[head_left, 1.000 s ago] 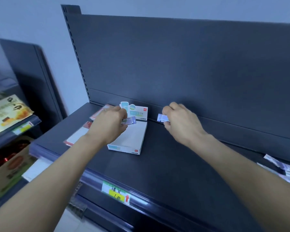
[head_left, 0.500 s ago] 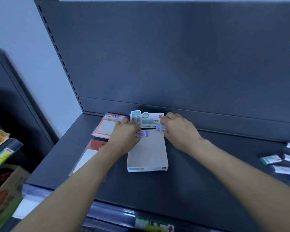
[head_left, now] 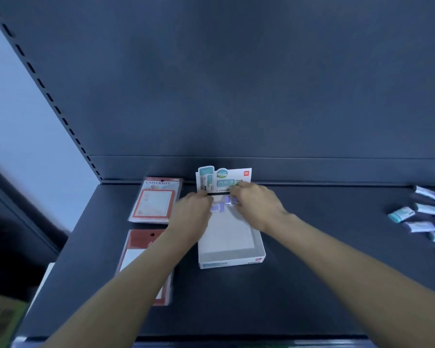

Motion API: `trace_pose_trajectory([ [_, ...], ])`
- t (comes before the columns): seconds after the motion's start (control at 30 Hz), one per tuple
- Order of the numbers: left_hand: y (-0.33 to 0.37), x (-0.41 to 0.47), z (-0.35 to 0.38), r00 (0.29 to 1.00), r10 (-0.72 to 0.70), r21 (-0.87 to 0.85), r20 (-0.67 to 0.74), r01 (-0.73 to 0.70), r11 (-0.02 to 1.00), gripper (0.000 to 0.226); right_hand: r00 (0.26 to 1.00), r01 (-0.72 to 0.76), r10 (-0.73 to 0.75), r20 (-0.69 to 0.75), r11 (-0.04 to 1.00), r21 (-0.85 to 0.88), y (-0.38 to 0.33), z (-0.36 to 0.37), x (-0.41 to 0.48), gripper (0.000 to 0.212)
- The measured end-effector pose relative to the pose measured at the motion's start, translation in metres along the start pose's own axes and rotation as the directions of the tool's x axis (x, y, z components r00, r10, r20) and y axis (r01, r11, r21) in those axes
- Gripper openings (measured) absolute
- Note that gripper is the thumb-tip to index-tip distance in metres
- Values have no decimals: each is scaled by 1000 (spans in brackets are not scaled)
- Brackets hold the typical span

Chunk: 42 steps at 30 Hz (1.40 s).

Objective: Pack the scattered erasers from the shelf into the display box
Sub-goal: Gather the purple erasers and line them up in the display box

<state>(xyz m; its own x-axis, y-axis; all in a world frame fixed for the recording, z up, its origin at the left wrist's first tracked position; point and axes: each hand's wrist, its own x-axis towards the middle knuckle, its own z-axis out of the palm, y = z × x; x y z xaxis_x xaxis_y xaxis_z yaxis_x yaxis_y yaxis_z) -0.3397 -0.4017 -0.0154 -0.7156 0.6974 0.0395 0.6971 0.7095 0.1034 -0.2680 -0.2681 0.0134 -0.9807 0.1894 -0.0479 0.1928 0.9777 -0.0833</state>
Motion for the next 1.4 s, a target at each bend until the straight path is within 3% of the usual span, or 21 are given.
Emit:
trace_pose_trajectory([
  [0.37,7,4,-3,1000,4,80,12,-5,997,21,1000,-4,4,2,984,-175,-13,6,8,34],
  [0.63,2,3,-13,993,-14,-65,-120,6,998,21,999,-49,49,-2,988,-145,-1,-9,-4,41],
  [0.8,19,10,-46,950,40,-138,-311,-86,987,16,988,-114,97,-116,982,-150,19,-22,-21,35],
  [0.9,43,13,-60,930,99,-165,-354,-167,972,18,940,-181,98,-328,956,-231,34,-36,-36,23],
  [0.97,63,15,-67,900,168,-151,-403,-246,957,17,891,-261,137,-434,935,-240,49,-44,-48,27],
  [1.2,155,5,-89,720,371,-44,-586,-486,873,13,789,-434,220,-574,861,-266,108,-72,-115,31],
  [1.4,262,-13,-93,650,453,-17,-610,-583,812,14,723,-521,272,-635,819,-242,189,-84,-195,29],
])
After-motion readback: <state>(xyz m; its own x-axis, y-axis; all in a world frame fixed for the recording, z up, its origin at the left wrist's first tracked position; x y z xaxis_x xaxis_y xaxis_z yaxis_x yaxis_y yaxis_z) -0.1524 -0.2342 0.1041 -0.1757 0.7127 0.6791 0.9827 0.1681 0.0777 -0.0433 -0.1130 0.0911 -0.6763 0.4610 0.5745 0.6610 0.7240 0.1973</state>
